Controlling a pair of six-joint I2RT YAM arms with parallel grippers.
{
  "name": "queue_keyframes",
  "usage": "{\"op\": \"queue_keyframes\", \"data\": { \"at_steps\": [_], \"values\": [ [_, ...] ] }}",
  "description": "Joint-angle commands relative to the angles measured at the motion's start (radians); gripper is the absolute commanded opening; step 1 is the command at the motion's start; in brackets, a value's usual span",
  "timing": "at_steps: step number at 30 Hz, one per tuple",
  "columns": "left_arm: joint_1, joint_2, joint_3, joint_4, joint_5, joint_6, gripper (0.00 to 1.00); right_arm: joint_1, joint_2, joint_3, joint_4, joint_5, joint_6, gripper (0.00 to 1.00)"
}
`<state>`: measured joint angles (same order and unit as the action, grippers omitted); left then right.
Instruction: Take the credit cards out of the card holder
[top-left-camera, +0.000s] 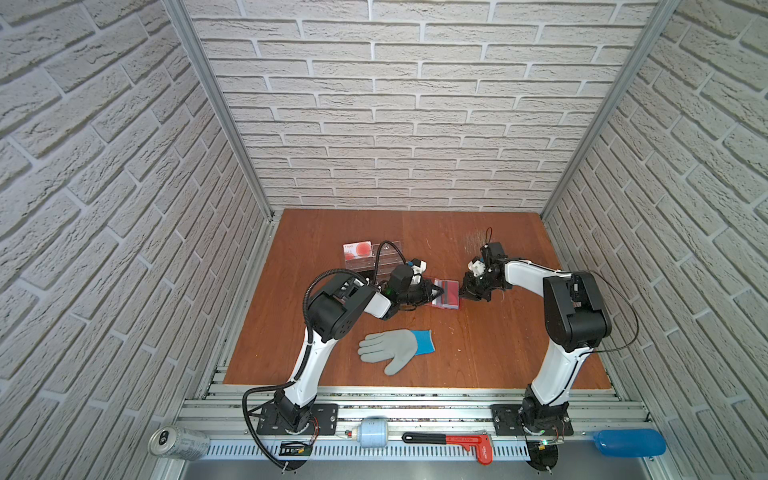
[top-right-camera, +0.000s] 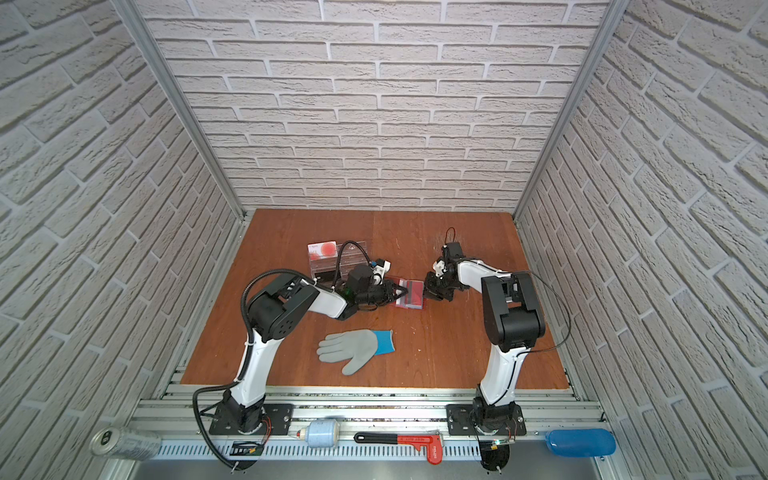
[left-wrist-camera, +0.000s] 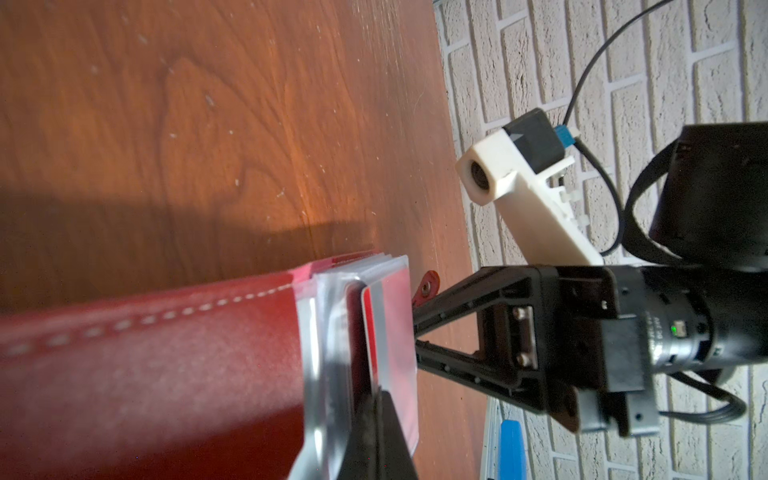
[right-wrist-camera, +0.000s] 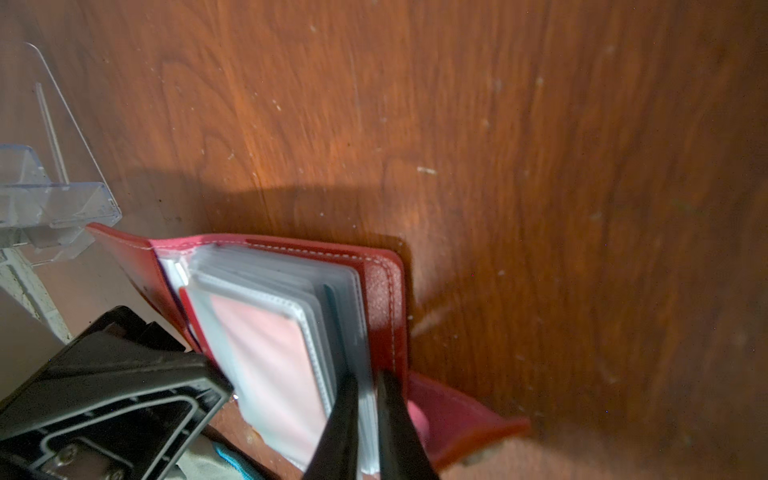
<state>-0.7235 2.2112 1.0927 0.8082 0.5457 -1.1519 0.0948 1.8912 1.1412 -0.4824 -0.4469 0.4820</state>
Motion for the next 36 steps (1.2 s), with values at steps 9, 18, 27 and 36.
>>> {"op": "queue_keyframes", "data": {
  "at_steps": [9,18,27,36],
  "values": [
    [-0.030,-0.022,-0.025,0.056,0.091,0.001,0.06,0.040,0.109,-0.024,0.169,0.022,0.003,0.19],
    [-0.030,-0.021,-0.020,0.052,0.088,0.003,0.01,0.040,0.109,-0.022,0.168,0.020,0.002,0.23],
    [-0.030,-0.023,-0.023,0.054,0.090,0.005,0.00,0.040,0.118,-0.021,0.169,0.020,0.002,0.24],
    [-0.027,-0.031,-0.031,0.040,0.080,0.016,0.05,0.040,0.123,-0.023,0.171,0.019,0.003,0.24]
  ]
}}
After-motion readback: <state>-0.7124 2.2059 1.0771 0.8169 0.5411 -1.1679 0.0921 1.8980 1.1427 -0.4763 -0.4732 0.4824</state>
